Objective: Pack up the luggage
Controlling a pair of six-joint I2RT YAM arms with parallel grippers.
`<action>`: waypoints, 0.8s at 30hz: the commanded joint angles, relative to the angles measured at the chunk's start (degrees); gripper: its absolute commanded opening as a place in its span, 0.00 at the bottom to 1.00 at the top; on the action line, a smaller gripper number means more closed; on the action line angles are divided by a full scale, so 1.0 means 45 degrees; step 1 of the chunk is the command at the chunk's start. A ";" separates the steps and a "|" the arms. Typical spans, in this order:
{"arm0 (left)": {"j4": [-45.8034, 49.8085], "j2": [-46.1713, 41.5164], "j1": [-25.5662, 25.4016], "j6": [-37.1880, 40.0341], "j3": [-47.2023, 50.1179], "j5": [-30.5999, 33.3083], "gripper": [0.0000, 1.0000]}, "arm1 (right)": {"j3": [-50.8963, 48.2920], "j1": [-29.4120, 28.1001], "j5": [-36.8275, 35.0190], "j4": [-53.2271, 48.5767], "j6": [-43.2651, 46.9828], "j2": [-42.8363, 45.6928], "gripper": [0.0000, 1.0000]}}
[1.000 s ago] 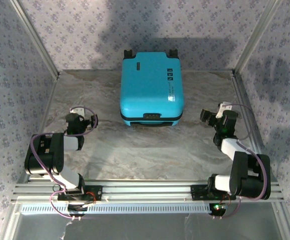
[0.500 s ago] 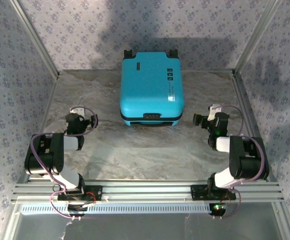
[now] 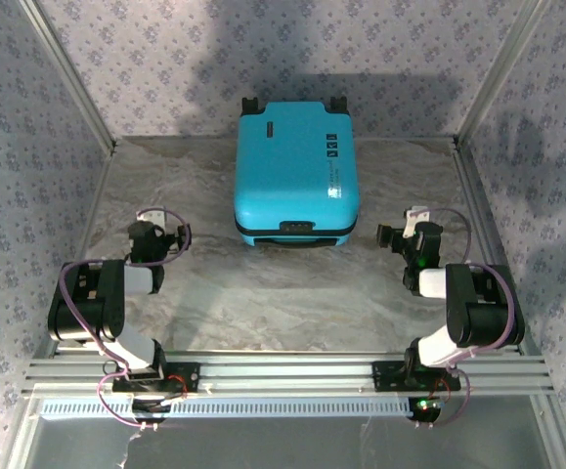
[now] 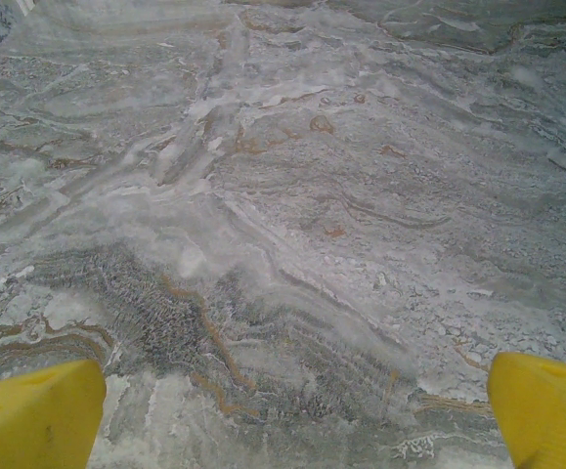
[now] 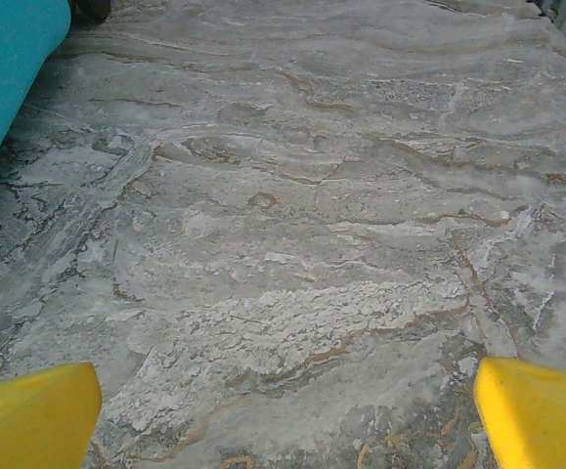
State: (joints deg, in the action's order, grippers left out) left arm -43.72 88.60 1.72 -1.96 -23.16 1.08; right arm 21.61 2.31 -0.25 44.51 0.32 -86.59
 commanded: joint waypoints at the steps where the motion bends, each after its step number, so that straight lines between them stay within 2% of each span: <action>1: -0.0615 -0.0153 -0.0065 0.0122 -0.0127 -0.0081 1.00 | 0.0232 -0.0063 -0.0330 0.0245 0.0262 -0.0104 1.00; 24: -0.0615 -0.0157 -0.0068 0.0122 -0.0127 -0.0079 1.00 | 0.0287 -0.0011 -0.0198 0.0167 0.0223 -0.0114 1.00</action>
State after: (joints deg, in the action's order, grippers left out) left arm -43.72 88.60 1.72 -1.96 -23.16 1.08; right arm 21.69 2.31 -0.71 44.51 0.54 -86.59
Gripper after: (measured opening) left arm 0.997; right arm 0.998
